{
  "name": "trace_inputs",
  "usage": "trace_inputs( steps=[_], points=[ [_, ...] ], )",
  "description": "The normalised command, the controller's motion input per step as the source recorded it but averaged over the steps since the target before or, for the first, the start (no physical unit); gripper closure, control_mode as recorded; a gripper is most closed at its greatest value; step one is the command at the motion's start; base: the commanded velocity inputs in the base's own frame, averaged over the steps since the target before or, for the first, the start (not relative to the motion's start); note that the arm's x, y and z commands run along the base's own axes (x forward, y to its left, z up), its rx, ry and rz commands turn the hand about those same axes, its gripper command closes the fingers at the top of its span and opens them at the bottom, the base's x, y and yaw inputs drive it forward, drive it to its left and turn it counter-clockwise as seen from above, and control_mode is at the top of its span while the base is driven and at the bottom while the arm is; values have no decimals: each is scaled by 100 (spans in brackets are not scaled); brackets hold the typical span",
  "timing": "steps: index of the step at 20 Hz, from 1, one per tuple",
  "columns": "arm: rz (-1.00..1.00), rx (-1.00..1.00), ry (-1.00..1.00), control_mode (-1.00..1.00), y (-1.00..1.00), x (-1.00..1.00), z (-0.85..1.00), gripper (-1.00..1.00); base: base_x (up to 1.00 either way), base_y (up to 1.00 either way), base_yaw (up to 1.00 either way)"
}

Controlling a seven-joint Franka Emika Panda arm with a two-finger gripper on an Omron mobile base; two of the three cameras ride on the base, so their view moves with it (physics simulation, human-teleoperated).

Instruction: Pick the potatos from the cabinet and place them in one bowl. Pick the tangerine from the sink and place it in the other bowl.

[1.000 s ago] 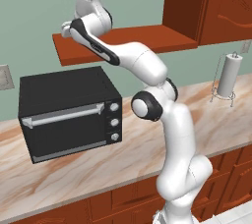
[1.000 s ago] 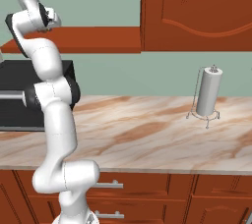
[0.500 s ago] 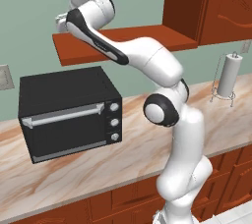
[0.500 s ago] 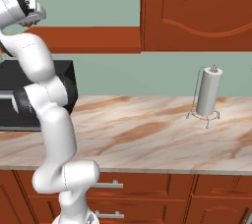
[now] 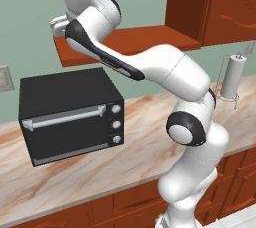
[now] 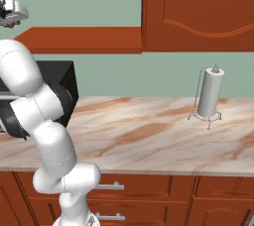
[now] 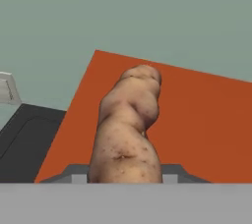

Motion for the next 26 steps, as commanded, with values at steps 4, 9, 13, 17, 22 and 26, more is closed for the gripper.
trace_inputs(
  steps=[4, 9, 13, 17, 22, 26],
  points=[
    [0, 9, -12, -100, -25, -97, 3, 100, 0, 0, 0],
    [0, 14, -5, -100, -40, -74, 31, 100, 0, 0, 0],
    [0, 17, 0, -100, -47, -83, 19, 100, 0, 0, 0],
    [0, 16, 0, -100, -48, -80, 3, 100, 0, 0, 0],
    [0, 12, 3, -100, -51, -58, 0, 100, 0, 0, 0],
    [0, 3, 16, -100, -49, -20, 0, 100, 0, 0, 0]
  ],
)
